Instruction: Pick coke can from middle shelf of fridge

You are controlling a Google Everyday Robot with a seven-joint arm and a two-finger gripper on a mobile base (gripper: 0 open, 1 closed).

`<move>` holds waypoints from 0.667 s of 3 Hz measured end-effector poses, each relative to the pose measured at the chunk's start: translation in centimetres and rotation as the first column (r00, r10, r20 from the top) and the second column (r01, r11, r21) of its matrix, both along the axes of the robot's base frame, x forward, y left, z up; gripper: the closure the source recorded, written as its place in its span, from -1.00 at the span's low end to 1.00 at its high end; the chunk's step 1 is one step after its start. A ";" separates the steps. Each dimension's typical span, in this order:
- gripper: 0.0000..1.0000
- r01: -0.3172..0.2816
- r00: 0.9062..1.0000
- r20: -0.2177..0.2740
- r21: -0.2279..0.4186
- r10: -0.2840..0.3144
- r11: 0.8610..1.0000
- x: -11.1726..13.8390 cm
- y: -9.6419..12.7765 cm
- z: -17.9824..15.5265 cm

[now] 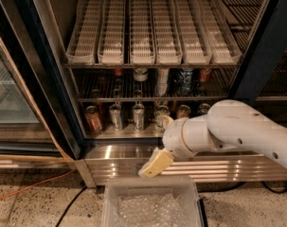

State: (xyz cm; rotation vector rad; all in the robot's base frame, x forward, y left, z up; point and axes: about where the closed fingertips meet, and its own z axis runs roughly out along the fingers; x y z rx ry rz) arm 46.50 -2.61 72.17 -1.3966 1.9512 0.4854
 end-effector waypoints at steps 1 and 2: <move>-1.00 -0.011 1.000 0.022 0.077 0.009 0.997 2.5 2.0 -1.2; -1.00 -0.011 1.000 0.022 0.077 0.009 0.997 2.5 2.0 -1.2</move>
Offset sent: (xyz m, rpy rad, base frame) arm 0.0218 0.0183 -0.0075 0.0667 -0.0236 0.0096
